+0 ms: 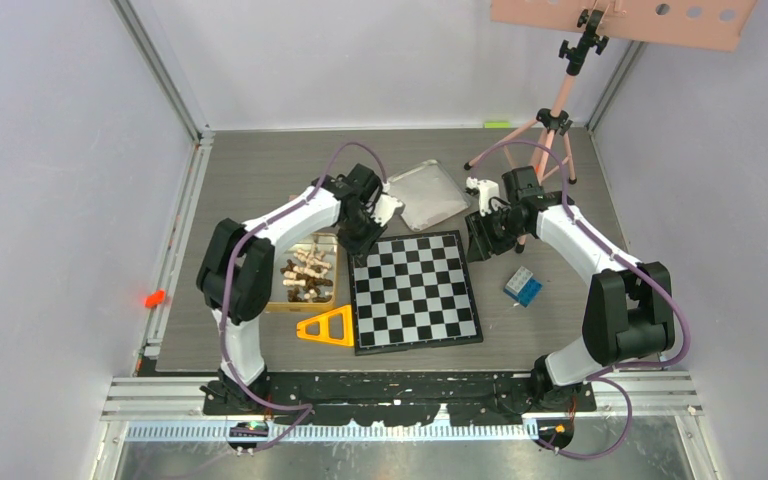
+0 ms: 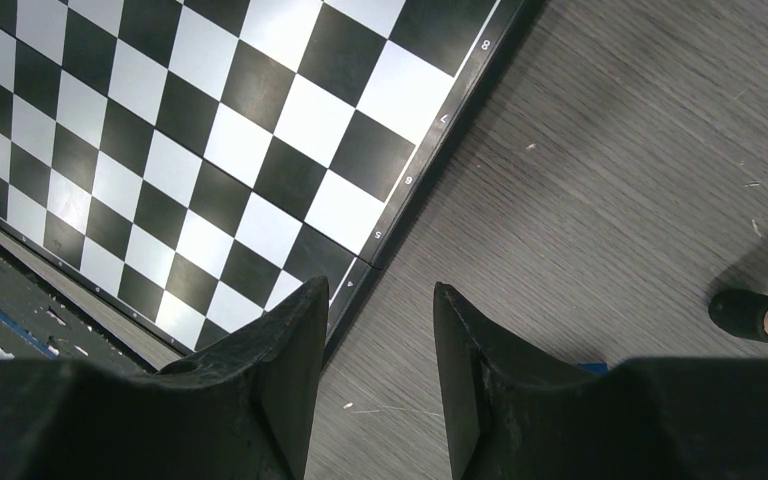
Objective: Set up the chess pieces on the board
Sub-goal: Place the chess piece on the chessboard.
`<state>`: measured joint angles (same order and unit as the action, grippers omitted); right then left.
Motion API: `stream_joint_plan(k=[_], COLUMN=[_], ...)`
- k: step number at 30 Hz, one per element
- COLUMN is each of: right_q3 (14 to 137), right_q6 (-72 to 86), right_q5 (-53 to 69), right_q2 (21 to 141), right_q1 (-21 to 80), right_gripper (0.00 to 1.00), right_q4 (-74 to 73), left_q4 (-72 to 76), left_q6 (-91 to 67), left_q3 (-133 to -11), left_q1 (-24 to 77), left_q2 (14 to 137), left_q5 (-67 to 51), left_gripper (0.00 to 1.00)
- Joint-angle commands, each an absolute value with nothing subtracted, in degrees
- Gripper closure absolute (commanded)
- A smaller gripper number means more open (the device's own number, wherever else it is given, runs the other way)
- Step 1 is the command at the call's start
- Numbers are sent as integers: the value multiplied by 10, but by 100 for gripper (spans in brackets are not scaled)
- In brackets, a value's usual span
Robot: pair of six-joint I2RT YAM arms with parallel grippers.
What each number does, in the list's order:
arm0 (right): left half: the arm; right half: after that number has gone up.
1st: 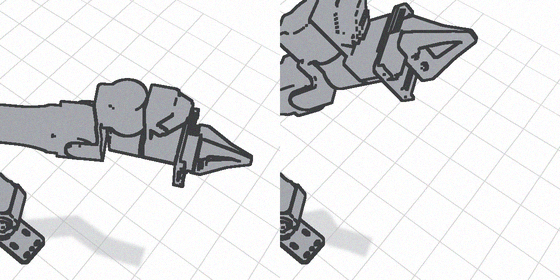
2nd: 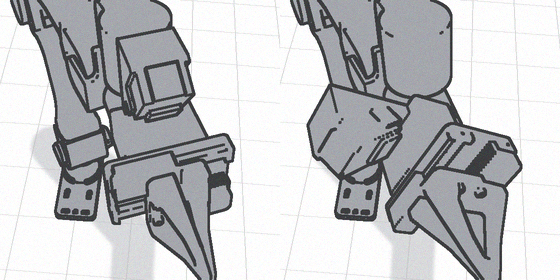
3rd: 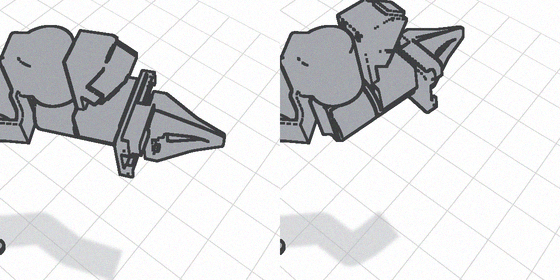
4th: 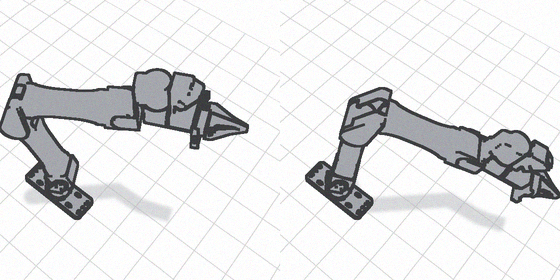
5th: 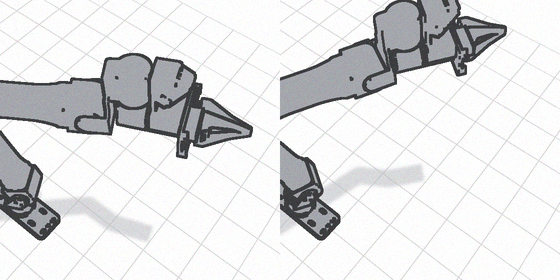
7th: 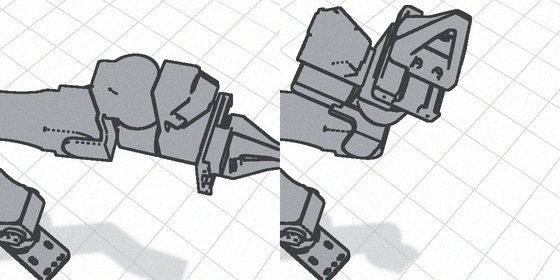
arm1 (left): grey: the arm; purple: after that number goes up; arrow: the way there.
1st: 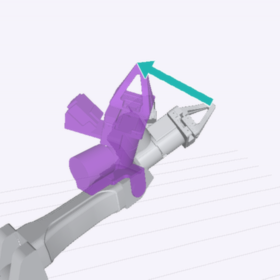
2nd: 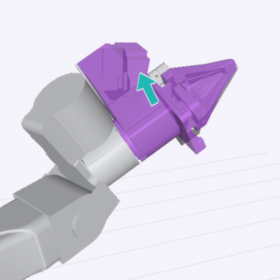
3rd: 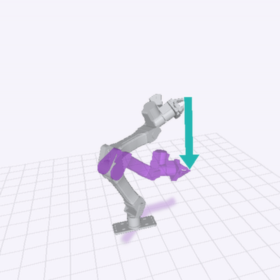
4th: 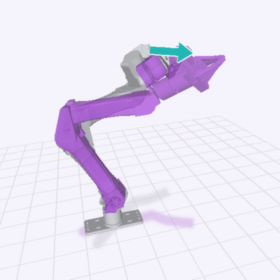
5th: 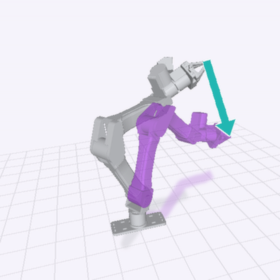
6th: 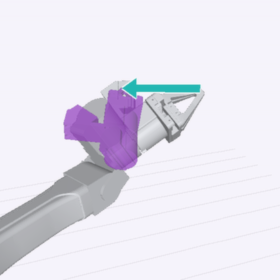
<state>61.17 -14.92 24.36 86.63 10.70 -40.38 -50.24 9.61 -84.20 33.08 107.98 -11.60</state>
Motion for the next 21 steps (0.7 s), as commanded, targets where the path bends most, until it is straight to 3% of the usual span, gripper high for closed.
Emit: stream_joint_plan(k=[1,21], right_q3=[619,619], right_q6=[-158,-160], right_q5=[247,250], right_q2=[863,867], right_q1=[104,103], right_gripper=[51,51], right_q4=[-402,-404], left_q4=[-486,-483], left_q6=[94,99], left_q3=[-869,-886], left_q1=[336,336], left_q2=[1099,1126], left_q5=[-111,-80], left_gripper=[90,89])
